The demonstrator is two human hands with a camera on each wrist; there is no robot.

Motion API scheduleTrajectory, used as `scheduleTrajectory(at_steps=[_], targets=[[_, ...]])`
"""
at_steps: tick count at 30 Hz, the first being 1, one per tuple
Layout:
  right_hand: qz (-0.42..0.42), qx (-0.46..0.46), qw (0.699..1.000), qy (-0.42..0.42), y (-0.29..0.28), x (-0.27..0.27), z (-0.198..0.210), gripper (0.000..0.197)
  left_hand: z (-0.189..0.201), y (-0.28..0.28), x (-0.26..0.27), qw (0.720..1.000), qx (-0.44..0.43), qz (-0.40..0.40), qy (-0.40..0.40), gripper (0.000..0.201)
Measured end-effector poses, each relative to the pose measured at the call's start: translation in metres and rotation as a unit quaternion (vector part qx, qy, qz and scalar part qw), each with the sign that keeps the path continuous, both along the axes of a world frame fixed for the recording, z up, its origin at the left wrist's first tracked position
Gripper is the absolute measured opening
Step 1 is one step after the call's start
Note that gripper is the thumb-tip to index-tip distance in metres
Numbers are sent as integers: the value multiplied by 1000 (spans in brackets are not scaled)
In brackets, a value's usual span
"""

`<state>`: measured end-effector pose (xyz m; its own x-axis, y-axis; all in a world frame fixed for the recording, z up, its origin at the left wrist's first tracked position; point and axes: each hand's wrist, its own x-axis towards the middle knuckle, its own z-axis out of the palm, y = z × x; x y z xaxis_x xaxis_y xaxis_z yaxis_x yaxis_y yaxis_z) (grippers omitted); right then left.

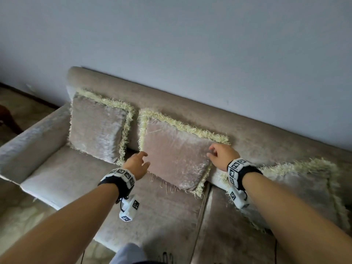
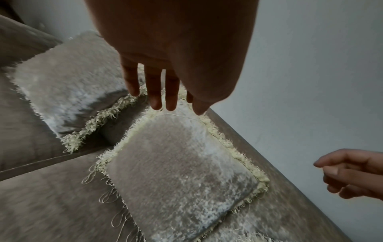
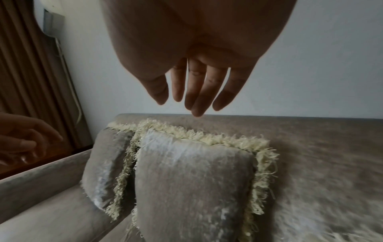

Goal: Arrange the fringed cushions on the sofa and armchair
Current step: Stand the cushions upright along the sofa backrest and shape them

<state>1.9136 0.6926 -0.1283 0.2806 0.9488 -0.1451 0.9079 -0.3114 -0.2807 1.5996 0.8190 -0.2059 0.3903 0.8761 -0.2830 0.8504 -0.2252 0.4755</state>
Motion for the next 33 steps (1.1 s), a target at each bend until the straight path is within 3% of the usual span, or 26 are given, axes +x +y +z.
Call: scheduleTrajectory(at_steps=[4,10,16,19,24,28,33], targets=[[23,-32,999,10,41,-30,-18,22,-22,29,-21,1000,-22,4,10,46],[-4,-60,998,0,127,-59,-50,36,-70,115,-32,997,-68,-36,27,47],[-38,-118,992,-31,209,-80,-98,72,-122,207,-29,989,-127,-70,39,52],[-59,-148,986,-40,240,-80,-117,91,-150,240,-21,983,-153,-82,54,66],[-102,-178,976,-69,281,-64,-151,115,-193,279,3,983,-167,-72,13,100],[-126,-175,972,-89,285,-57,-178,118,-220,292,24,979,-187,-77,-6,105],[-102,-191,969,-117,271,-56,-201,96,-250,281,50,970,-222,-88,-47,82]])
